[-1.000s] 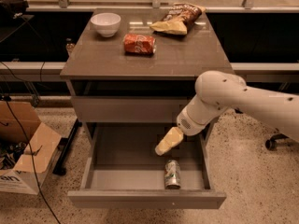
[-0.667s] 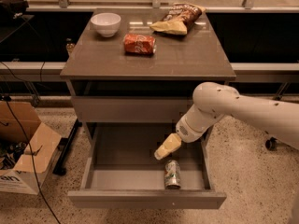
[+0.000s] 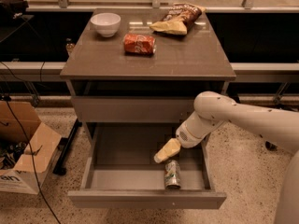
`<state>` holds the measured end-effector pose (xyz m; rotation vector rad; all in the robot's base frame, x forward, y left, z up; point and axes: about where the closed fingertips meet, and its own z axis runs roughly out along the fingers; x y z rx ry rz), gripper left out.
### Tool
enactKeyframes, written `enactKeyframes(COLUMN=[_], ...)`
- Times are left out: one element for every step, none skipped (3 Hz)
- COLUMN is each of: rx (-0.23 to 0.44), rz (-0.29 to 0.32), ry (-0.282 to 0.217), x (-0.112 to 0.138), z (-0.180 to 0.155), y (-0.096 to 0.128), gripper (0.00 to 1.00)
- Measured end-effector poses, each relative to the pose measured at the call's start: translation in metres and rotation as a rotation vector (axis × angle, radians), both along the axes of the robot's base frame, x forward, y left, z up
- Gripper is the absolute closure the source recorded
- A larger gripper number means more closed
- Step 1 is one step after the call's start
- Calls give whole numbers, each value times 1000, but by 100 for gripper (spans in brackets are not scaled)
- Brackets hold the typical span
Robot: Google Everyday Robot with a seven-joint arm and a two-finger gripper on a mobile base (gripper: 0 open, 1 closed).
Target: Pick 7up can from middle drawer and place on counter
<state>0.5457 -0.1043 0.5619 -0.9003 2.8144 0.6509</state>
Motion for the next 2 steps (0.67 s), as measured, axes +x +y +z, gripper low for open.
enactKeyframes(rx=[-13,5], rz=[-58,-147], ry=[44,100], x=[6,14], z=[-21,-57], y=[1,6], gripper=[0,0])
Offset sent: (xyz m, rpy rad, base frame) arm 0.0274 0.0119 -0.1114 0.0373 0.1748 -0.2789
